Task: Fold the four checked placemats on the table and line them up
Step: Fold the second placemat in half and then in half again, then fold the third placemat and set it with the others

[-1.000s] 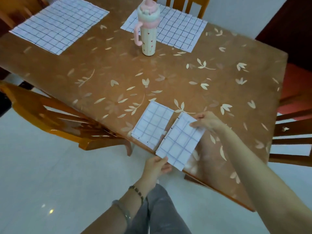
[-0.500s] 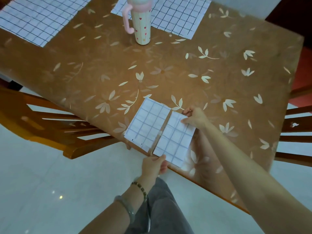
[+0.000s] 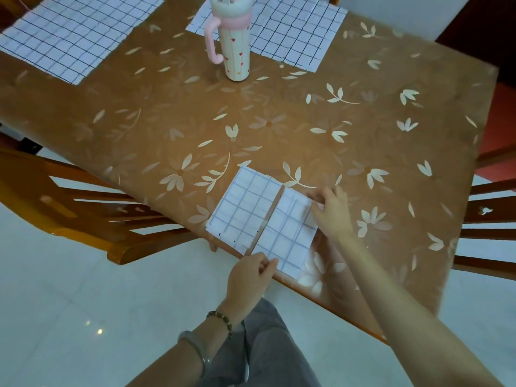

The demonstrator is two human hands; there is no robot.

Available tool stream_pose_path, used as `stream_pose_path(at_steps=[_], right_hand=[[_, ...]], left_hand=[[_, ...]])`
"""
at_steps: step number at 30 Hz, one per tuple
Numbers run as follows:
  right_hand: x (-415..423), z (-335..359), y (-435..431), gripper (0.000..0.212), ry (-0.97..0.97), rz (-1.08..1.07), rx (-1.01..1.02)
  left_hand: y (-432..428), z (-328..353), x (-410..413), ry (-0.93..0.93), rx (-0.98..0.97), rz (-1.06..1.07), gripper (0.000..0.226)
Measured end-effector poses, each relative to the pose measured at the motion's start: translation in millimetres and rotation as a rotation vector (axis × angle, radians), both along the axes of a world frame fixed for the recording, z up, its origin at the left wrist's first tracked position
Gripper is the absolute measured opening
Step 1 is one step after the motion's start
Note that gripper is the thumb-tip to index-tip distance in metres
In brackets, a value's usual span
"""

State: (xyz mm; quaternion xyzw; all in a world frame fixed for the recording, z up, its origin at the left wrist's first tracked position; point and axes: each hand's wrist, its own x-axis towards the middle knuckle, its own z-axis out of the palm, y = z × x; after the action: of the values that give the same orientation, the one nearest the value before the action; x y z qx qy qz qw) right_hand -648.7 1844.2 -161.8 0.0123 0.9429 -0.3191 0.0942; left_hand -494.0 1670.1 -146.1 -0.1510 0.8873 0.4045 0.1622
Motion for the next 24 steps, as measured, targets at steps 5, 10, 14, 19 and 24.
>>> stream_pose_path(at_steps=[5, 10, 14, 19, 24], right_hand=[[24, 28, -17, 0.045, 0.032, 0.153, 0.018], [12, 119, -86, 0.075, -0.141, 0.537, -0.14], [12, 195, -157, 0.082, -0.109, 0.734, -0.201], [35, 242, -255, 0.085, -0.064, 0.868, -0.409], [83, 252, -361, 0.089, -0.095, 0.936, -0.574]], left_hand=[[-20, 9, -18, 0.411, -0.244, -0.3, 0.03], [-97, 65, -47, 0.497, -0.344, -0.128, 0.055], [-173, 122, -37, 0.46, -0.241, 0.123, 0.075], [-254, 174, 15, 0.588, 0.067, 0.436, 0.091], [-343, 198, 84, 0.695, 0.239, 0.597, 0.11]])
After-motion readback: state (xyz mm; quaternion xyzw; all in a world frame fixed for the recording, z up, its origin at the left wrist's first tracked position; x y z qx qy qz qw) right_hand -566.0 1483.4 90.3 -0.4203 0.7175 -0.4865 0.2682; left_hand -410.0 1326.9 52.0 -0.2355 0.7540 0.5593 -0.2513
